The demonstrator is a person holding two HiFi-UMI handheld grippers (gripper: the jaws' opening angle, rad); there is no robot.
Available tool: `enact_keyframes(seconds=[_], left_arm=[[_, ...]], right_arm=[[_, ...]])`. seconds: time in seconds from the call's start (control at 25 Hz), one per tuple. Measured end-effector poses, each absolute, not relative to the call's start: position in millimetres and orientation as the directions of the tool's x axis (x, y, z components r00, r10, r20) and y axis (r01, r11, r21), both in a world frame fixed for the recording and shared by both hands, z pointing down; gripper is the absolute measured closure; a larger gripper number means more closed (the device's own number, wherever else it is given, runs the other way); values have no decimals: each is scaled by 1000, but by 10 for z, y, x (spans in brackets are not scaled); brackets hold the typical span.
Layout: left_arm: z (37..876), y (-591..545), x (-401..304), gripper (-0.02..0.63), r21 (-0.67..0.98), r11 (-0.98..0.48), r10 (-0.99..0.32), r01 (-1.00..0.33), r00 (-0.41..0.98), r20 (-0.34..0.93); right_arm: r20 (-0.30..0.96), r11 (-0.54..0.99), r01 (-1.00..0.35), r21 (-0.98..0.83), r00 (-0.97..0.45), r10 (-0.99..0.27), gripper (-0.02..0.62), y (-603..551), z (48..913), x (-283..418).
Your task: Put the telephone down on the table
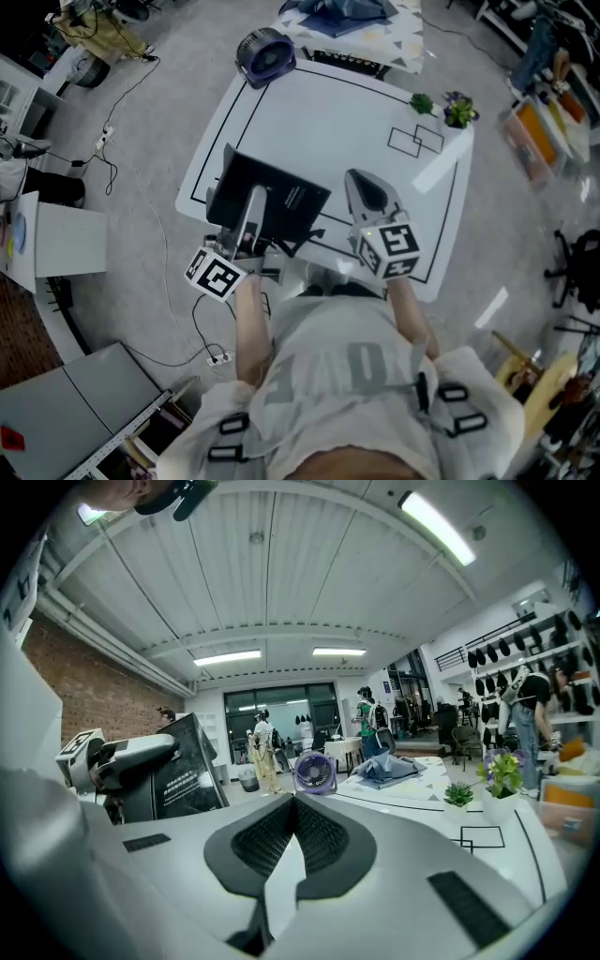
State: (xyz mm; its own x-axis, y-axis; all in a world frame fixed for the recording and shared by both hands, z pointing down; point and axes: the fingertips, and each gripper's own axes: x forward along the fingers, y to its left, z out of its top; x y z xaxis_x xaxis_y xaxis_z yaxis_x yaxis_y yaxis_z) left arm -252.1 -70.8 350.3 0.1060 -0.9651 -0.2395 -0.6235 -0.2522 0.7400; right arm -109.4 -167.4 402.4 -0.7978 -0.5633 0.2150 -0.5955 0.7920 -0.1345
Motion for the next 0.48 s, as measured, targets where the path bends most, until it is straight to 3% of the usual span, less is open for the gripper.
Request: enact_keyframes(seconds=[0.48], left_arm=[[3623, -1271, -2411, 446, 755, -242, -962, -609, 254, -104]], right_arm=[[253, 729, -667, -150, -739, -624, 588, -1670, 4166, -742]])
